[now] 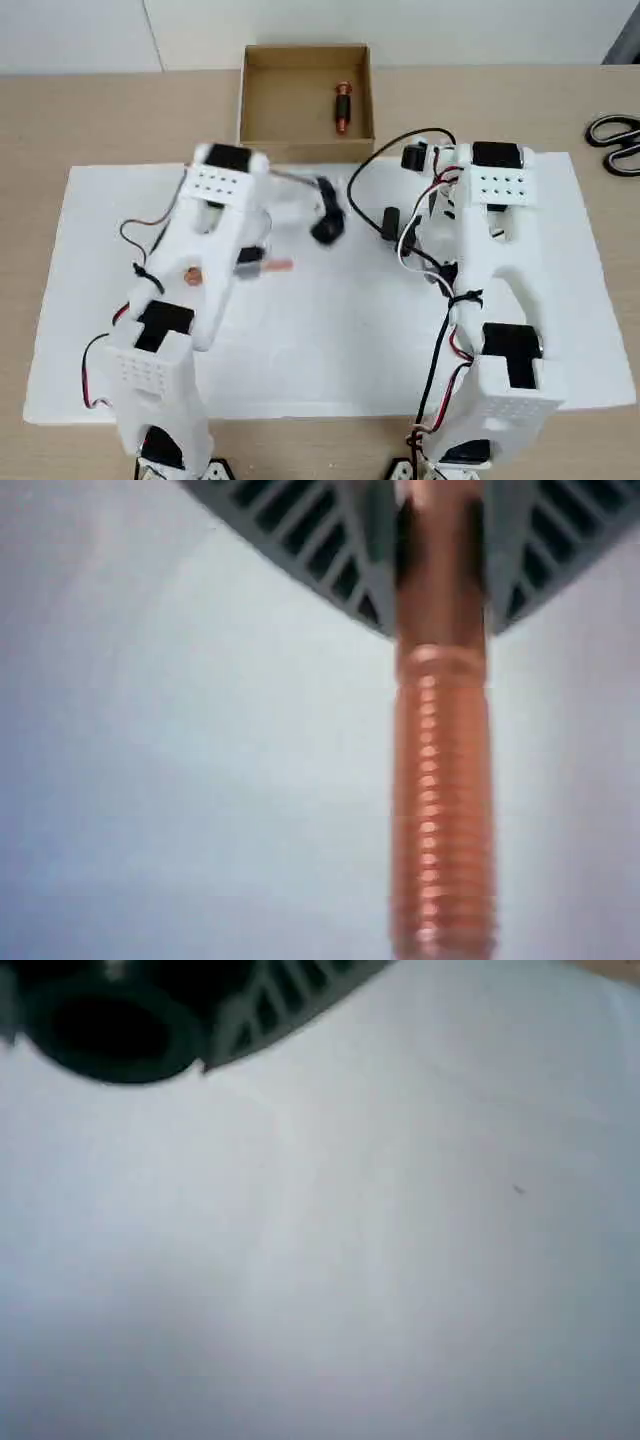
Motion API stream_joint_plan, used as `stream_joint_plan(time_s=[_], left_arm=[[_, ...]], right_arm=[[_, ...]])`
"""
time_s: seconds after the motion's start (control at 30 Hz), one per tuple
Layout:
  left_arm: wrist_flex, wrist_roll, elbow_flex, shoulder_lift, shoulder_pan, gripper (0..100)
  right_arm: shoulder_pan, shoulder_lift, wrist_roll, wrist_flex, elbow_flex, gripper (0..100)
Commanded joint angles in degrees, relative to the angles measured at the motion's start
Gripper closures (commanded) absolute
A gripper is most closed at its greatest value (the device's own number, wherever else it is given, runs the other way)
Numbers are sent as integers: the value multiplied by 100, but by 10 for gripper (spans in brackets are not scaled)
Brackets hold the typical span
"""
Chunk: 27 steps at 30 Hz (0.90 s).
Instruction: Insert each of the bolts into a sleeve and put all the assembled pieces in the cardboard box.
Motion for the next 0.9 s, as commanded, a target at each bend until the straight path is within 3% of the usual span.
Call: stream_joint_plan(time_s=[0.0,0.23,0.63,0.73,0.87], left_arm=[[114,-527,57,-404,35,994],[79,-993,-110,-369,-9,976],[-396,-563,-259,-413,-237,881],[-413,-70,-426,-413,-316,884],[-396,1802,-1200,-413,-413,885]], right_arm=[[40,-66,18,110,53,995],[22,-66,9,110,53,995],[22,-66,9,110,53,995],[22,-66,9,110,53,995],[22,-66,9,110,53,995]])
